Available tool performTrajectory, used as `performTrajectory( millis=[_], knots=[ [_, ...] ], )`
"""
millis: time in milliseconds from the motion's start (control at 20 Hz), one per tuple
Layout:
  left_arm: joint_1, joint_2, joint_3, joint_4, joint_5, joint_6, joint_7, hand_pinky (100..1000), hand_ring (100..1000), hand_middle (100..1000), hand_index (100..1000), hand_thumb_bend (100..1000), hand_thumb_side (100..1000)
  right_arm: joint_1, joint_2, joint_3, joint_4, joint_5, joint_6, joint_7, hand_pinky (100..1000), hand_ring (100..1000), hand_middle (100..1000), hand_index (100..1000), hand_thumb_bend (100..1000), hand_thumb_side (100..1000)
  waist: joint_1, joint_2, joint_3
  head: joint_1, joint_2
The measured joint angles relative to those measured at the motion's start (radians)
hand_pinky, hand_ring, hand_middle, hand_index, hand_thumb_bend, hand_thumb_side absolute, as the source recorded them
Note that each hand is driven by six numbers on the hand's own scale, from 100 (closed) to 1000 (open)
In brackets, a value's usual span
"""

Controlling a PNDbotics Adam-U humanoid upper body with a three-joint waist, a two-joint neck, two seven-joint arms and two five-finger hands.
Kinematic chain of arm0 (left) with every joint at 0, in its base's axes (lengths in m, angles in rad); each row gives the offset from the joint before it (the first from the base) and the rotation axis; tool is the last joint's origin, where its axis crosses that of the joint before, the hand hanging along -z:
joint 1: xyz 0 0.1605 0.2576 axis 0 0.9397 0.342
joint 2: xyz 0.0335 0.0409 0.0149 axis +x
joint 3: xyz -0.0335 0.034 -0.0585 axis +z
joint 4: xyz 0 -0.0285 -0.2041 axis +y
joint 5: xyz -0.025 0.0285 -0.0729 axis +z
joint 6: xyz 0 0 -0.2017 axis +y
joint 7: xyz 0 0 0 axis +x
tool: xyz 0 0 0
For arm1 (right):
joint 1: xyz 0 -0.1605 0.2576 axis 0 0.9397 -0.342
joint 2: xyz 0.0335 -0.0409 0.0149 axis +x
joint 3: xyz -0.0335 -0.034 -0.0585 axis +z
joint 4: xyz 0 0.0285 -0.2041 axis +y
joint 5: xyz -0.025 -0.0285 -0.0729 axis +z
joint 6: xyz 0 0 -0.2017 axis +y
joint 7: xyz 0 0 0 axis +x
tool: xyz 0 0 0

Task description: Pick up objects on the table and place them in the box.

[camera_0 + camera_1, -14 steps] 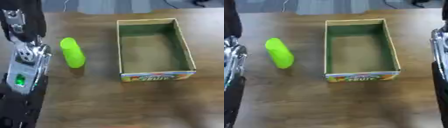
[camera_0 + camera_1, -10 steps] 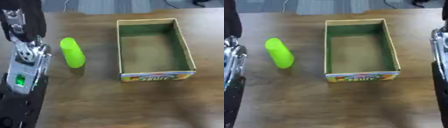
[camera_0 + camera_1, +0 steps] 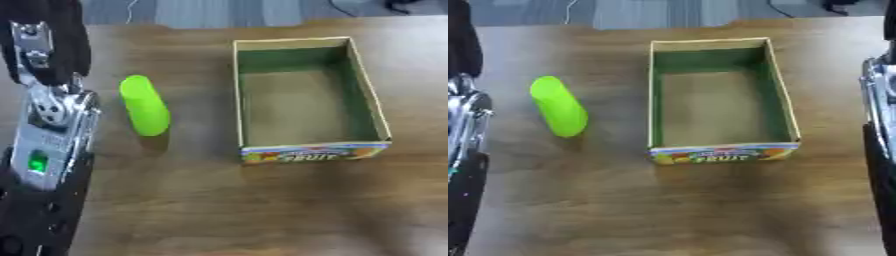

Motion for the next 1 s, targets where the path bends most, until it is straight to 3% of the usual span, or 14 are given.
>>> performTrajectory(
  millis=[100,150,350,700,1000],
  knots=[
    [0.001,0.015,0.000,0.000,-0.004,0.007,-0.007,450,534,586,675,664,821,0.000,0.000,0.000,0.000,0.001,0.001,-0.001,100,529,596,662,100,915,0.001,0.000,-0.001,0.000,0.000],
    [0.005,0.028,0.000,0.000,-0.009,0.013,-0.013,471,554,598,687,750,798,0.000,-0.001,0.000,0.000,0.001,0.001,-0.001,100,528,595,661,100,915,0.003,-0.001,-0.001,0.000,0.000],
    [0.027,0.084,0.000,0.000,-0.050,0.068,-0.052,516,597,629,709,847,785,0.009,-0.009,0.000,0.000,0.001,0.004,-0.004,100,528,595,661,100,915,0.009,-0.007,-0.002,-0.007,0.000],
    [0.075,0.194,-0.001,0.040,-0.177,0.232,-0.174,544,634,676,745,888,814,0.009,-0.010,0.000,0.001,0.008,0.004,-0.005,100,527,595,661,100,915,0.014,-0.007,-0.005,-0.008,0.000],
    [0.116,0.316,-0.026,0.069,-0.305,0.293,-0.289,568,708,736,797,975,795,0.017,-0.018,0.000,0.002,0.010,0.004,-0.005,100,527,594,661,100,914,0.025,-0.007,-0.012,-0.008,0.000]
  ],
)
